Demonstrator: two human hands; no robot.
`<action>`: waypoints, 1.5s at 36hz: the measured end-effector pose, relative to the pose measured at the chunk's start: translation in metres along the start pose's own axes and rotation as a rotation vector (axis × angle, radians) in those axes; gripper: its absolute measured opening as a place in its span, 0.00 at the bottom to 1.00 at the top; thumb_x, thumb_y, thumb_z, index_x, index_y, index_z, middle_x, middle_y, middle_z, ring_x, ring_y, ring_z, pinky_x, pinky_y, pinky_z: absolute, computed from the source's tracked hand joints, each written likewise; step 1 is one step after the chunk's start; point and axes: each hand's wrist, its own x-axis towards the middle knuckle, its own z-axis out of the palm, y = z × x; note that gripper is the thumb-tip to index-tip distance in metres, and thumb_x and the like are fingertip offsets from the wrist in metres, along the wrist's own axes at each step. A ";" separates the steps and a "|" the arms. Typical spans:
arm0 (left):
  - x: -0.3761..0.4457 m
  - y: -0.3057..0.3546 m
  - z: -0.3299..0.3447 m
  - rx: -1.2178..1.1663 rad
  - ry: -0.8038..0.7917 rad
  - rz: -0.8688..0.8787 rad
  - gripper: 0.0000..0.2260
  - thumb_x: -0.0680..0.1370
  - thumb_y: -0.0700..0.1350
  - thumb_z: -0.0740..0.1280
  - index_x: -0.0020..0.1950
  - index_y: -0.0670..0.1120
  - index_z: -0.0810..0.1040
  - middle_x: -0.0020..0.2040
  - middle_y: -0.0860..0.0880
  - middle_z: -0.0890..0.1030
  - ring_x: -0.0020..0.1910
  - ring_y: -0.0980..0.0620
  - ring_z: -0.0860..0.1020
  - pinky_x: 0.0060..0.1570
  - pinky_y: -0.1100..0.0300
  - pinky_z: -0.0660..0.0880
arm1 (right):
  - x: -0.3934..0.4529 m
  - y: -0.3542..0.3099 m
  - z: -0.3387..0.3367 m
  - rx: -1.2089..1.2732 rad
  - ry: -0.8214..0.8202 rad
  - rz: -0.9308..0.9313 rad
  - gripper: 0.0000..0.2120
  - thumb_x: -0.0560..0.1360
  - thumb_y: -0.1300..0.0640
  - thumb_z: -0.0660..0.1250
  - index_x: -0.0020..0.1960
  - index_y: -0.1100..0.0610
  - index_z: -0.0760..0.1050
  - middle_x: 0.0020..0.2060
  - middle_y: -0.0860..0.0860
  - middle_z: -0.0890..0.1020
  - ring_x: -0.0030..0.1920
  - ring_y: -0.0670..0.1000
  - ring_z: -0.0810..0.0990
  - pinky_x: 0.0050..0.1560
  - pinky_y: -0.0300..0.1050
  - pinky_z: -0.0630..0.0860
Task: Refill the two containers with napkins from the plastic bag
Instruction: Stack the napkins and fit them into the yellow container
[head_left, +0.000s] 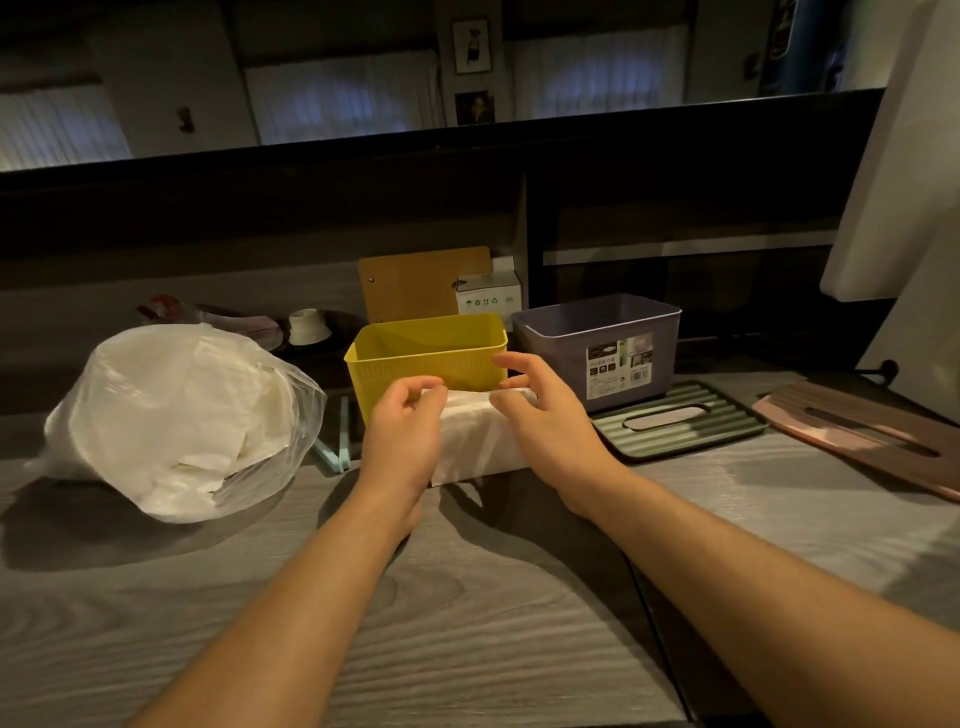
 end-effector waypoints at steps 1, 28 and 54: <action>0.000 0.000 -0.001 0.004 0.008 -0.001 0.04 0.83 0.49 0.64 0.56 0.56 0.78 0.54 0.53 0.79 0.55 0.52 0.77 0.55 0.52 0.79 | 0.000 0.000 0.001 -0.001 0.001 0.004 0.18 0.83 0.53 0.62 0.72 0.44 0.68 0.59 0.43 0.74 0.53 0.41 0.74 0.43 0.31 0.68; -0.008 0.005 -0.011 -0.002 -0.062 -0.051 0.06 0.83 0.47 0.64 0.57 0.51 0.80 0.55 0.47 0.80 0.53 0.46 0.79 0.41 0.53 0.78 | 0.005 0.004 -0.012 -0.478 -0.175 -0.242 0.09 0.76 0.55 0.73 0.53 0.46 0.76 0.59 0.39 0.68 0.60 0.43 0.69 0.59 0.37 0.73; -0.010 0.012 -0.020 0.025 -0.062 -0.142 0.08 0.83 0.43 0.62 0.54 0.42 0.80 0.50 0.45 0.79 0.47 0.49 0.77 0.36 0.58 0.73 | 0.003 -0.001 -0.025 -0.192 -0.282 -0.112 0.06 0.77 0.54 0.70 0.43 0.50 0.75 0.63 0.39 0.73 0.60 0.45 0.73 0.59 0.40 0.74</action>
